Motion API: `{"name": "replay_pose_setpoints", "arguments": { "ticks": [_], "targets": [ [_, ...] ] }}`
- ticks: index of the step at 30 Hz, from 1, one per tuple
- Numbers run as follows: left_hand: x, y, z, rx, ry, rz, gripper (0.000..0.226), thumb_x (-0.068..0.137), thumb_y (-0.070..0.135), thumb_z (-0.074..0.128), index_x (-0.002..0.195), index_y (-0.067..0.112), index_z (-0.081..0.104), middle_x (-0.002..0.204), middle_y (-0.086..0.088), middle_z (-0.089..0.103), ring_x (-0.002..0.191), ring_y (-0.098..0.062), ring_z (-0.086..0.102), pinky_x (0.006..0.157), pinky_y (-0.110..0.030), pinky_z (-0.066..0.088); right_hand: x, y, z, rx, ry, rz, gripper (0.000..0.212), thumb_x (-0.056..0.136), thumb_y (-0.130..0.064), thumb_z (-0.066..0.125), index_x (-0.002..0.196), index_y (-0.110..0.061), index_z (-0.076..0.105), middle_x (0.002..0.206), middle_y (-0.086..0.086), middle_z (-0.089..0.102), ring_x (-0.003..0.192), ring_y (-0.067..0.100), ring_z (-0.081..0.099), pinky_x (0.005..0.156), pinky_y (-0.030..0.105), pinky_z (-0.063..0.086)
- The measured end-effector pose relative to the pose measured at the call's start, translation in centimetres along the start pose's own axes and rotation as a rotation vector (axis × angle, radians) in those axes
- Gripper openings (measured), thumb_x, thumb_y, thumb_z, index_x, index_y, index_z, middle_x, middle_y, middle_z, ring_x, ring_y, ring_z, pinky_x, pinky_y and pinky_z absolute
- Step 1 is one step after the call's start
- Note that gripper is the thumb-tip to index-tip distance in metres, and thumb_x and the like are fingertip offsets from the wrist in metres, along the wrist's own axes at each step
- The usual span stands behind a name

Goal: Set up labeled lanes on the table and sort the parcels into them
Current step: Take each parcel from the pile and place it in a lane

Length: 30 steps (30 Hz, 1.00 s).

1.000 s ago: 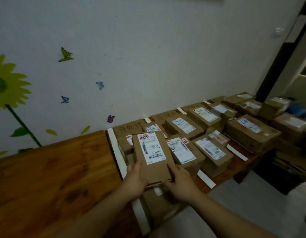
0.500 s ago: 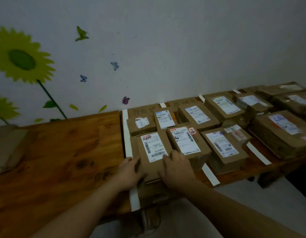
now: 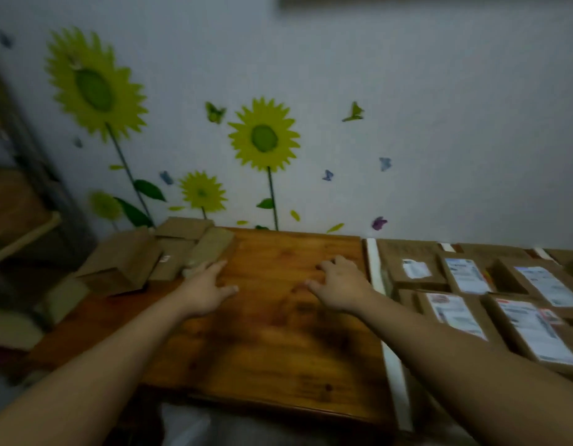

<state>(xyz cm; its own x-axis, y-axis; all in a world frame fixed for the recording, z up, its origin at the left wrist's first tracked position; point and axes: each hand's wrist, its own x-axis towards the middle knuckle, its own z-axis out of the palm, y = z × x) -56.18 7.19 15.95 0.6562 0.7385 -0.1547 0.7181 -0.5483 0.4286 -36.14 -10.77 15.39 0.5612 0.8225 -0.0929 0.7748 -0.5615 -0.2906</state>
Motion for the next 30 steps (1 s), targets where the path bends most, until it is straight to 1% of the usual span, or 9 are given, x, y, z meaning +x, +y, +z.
{"name": "replay_pose_setpoints", "arguments": {
  "ticks": [5,10,15,18,21,24,27,29,30],
  "targets": [
    [0.4,-11.6,-5.8,0.031,0.031,-0.137,0.075,0.086,0.048,0.059,0.148,0.022,0.025,0.155,-0.01,0.017,0.142,-0.028,0.018,0.113,-0.033,0.019,4.5,-10.5,3.3,0.115,-0.11,0.021,0.065,0.091,-0.06,0.044,0.143,-0.02,0.039,0.146,0.014,0.034,0.134,0.033,0.033,0.107,0.039,0.029],
    [2.5,-18.3,-8.9,-0.043,0.038,-0.256,0.077,0.084,0.049,0.06,0.147,0.023,0.025,0.154,-0.01,0.02,0.139,-0.031,0.022,0.114,-0.04,0.023,8.4,-17.5,5.6,0.17,-0.174,0.018,0.068,0.09,-0.061,0.045,0.144,-0.02,0.038,0.146,0.013,0.033,0.132,0.032,0.037,0.105,0.038,0.033],
    [7.5,-19.7,-9.0,-0.094,0.023,-0.219,0.077,0.084,0.048,0.061,0.148,0.027,0.022,0.154,-0.007,0.02,0.139,-0.029,0.023,0.113,-0.043,0.024,13.7,-20.7,7.3,0.18,-0.157,-0.033,0.069,0.089,-0.062,0.046,0.142,-0.018,0.039,0.143,0.013,0.038,0.129,0.029,0.04,0.101,0.036,0.035],
    [11.8,-19.3,-8.4,-0.098,-0.037,-0.169,0.076,0.086,0.046,0.059,0.148,0.026,0.021,0.155,-0.005,0.015,0.141,-0.027,0.019,0.112,-0.039,0.021,17.8,-21.0,8.6,0.178,-0.164,-0.028,0.066,0.091,-0.056,0.048,0.143,-0.017,0.038,0.144,0.011,0.038,0.129,0.027,0.039,0.1,0.035,0.035],
    [17.0,-19.1,-7.5,-0.167,-0.079,-0.156,0.074,0.087,0.043,0.06,0.147,0.023,0.023,0.155,-0.007,0.018,0.138,-0.027,0.025,0.108,-0.037,0.027,22.5,-20.5,10.4,0.232,-0.2,0.003,0.06,0.092,-0.049,0.051,0.142,-0.017,0.04,0.144,0.01,0.04,0.128,0.027,0.04,0.1,0.036,0.036],
    [21.6,-19.0,-6.0,-0.26,-0.143,-0.187,0.071,0.086,0.043,0.061,0.146,0.026,0.026,0.151,-0.005,0.028,0.127,-0.023,0.041,0.089,-0.027,0.039,26.5,-19.9,12.8,0.363,-0.236,0.053,0.058,0.089,-0.044,0.057,0.137,-0.016,0.043,0.137,0.01,0.046,0.116,0.025,0.049,0.092,0.036,0.043],
    [25.9,-19.2,-3.4,-0.344,-0.178,-0.168,0.058,0.091,0.034,0.057,0.143,0.024,0.033,0.143,-0.004,0.042,0.104,-0.011,0.051,0.072,-0.015,0.036,29.4,-19.4,15.7,0.469,-0.294,0.052,0.045,0.089,-0.036,0.061,0.128,-0.014,0.051,0.129,0.009,0.054,0.098,0.017,0.052,0.086,0.035,0.047],
    [28.2,-19.5,-1.6,-0.391,-0.214,-0.159,0.058,0.092,0.03,0.055,0.144,0.021,0.031,0.142,-0.005,0.043,0.108,-0.013,0.049,0.074,-0.016,0.04,30.7,-19.1,17.7,0.539,-0.334,0.1,0.053,0.088,-0.038,0.063,0.133,-0.017,0.045,0.131,0.007,0.053,0.107,0.021,0.054,0.092,0.04,0.048],
    [29.1,-19.7,-0.8,-0.422,-0.232,-0.167,0.06,0.093,0.029,0.055,0.145,0.019,0.028,0.143,-0.007,0.042,0.115,-0.018,0.049,0.082,-0.022,0.044,31.1,-19.0,18.6,0.589,-0.35,0.145,0.061,0.087,-0.039,0.064,0.138,-0.017,0.04,0.134,0.006,0.052,0.115,0.024,0.054,0.095,0.043,0.048]
  ]
}}
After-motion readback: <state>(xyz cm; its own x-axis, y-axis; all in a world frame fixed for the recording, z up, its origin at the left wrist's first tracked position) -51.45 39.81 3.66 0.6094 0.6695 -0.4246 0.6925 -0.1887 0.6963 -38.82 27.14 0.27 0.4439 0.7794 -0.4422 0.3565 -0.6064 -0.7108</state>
